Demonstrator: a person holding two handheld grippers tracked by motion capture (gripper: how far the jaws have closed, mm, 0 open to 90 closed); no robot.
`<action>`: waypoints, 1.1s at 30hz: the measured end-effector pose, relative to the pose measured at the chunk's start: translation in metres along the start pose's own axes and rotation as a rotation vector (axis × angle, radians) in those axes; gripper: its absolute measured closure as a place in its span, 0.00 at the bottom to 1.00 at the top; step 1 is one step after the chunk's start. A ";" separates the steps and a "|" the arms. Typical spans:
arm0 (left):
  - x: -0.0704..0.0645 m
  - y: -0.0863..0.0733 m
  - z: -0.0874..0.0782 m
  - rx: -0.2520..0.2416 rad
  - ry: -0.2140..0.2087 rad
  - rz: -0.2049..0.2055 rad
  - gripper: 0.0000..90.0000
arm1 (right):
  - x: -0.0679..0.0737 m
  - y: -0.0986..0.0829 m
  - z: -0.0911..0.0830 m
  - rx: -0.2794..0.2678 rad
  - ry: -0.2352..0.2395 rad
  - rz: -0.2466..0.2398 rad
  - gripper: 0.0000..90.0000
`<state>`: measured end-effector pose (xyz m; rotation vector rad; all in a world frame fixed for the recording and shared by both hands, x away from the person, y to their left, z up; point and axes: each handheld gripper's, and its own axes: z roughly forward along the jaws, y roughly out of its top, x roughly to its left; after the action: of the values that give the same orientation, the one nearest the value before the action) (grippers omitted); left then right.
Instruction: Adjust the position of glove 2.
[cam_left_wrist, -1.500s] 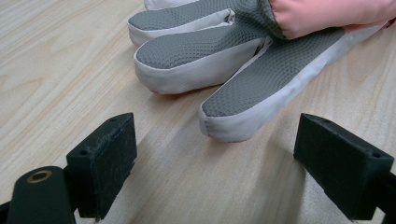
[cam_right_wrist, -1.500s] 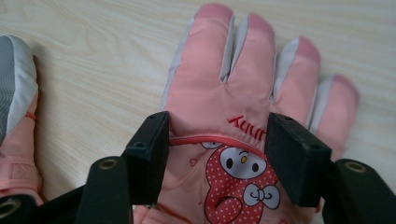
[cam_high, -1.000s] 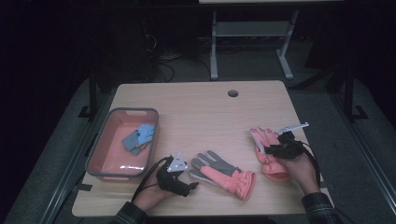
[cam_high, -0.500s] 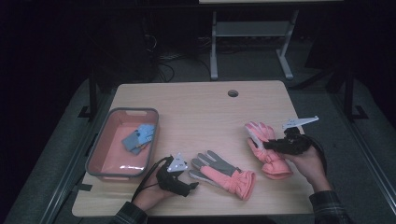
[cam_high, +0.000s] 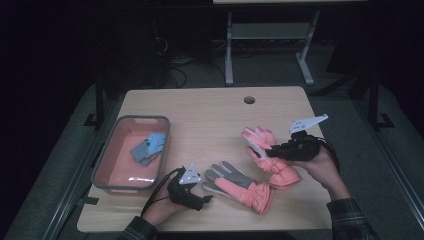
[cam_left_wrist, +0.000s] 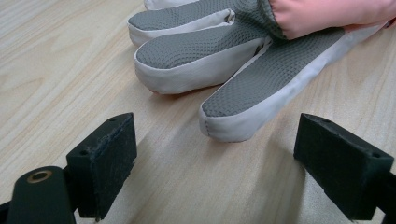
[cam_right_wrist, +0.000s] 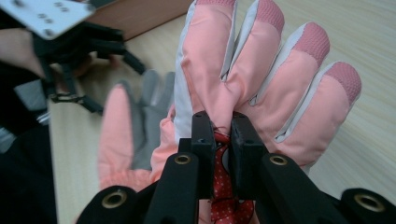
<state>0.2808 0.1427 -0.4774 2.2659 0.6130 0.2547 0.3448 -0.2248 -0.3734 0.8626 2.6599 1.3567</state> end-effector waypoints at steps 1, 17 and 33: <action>0.000 0.000 0.000 -0.002 0.001 -0.002 0.14 | 0.005 0.004 0.003 0.009 0.011 -0.016 0.91; 0.000 0.000 0.000 0.003 -0.001 -0.005 0.14 | 0.041 0.032 0.035 0.077 0.188 -0.186 0.91; 0.000 0.000 0.000 0.000 -0.002 -0.003 0.14 | 0.054 0.030 0.077 0.225 0.242 -0.294 0.89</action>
<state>0.2808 0.1427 -0.4773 2.2643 0.6154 0.2515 0.3343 -0.1275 -0.3866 0.3107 3.0135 1.1752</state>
